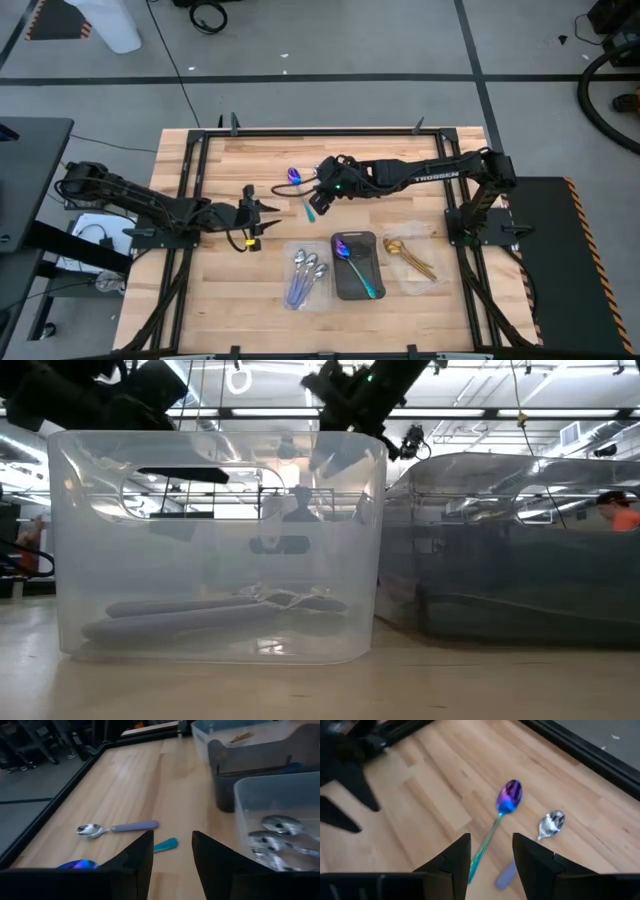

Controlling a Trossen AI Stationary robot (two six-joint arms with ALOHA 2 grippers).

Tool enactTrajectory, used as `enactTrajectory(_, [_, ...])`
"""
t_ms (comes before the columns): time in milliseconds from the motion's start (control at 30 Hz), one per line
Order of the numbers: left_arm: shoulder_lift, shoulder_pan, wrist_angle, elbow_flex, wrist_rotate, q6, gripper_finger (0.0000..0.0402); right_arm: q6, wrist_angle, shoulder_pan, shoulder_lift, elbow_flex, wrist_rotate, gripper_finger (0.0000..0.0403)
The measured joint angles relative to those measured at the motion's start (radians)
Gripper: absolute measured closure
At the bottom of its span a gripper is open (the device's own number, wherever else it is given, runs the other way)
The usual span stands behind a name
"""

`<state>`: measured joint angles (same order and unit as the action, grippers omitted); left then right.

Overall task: Sort silverware by color (type)
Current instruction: Put the purple spoon into the left transparent bin

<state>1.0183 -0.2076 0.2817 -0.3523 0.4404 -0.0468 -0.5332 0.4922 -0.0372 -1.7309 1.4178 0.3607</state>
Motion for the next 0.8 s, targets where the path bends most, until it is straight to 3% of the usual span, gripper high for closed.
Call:
enactTrajectory(367, [0.002,0.112,-0.027,0.0,0.001,-0.001,0.026,-0.049,-0.065,-0.086,-0.126,0.0,0.003,0.0255])
enactTrajectory(800, [0.003,0.132,-0.04,0.0,0.001,0.017,0.026,-0.062,-0.092,-0.129,-0.232,0.001,-0.003,0.0231])
